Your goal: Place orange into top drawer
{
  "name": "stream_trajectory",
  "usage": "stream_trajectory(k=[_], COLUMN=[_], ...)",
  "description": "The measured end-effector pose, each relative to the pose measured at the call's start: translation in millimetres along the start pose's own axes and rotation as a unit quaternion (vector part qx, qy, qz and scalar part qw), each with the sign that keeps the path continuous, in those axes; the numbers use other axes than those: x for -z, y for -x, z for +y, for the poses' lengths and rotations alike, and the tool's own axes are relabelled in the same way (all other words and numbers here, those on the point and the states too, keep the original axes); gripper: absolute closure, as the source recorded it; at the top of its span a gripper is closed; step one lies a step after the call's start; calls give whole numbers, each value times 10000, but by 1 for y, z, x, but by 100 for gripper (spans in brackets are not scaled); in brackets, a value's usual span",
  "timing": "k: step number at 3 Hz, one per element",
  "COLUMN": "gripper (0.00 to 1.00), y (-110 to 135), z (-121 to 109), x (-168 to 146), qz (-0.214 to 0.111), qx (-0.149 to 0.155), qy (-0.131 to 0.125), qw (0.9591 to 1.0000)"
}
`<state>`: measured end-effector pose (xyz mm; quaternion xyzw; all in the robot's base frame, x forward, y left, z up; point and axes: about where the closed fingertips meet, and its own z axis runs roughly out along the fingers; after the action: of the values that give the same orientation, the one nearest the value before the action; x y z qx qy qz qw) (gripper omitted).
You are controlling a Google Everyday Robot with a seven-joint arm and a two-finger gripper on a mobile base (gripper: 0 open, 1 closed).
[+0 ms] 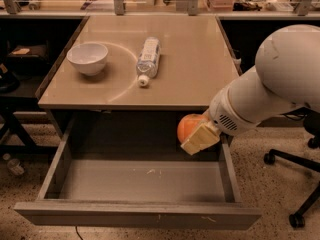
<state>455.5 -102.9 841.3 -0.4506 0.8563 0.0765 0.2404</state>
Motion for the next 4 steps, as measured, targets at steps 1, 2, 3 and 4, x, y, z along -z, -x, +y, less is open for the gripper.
stream_trajectory(k=[1,2,3,4], gripper=[100,100,100,100], y=[0,-3,-10,-10], z=[0,7,23,23], x=[0,-23,-89,-89], qz=[0,34,-254,-254], qx=[0,-47,-116,-116], qy=[0,-32,-3,-3], qw=[10000,10000,9996,9996])
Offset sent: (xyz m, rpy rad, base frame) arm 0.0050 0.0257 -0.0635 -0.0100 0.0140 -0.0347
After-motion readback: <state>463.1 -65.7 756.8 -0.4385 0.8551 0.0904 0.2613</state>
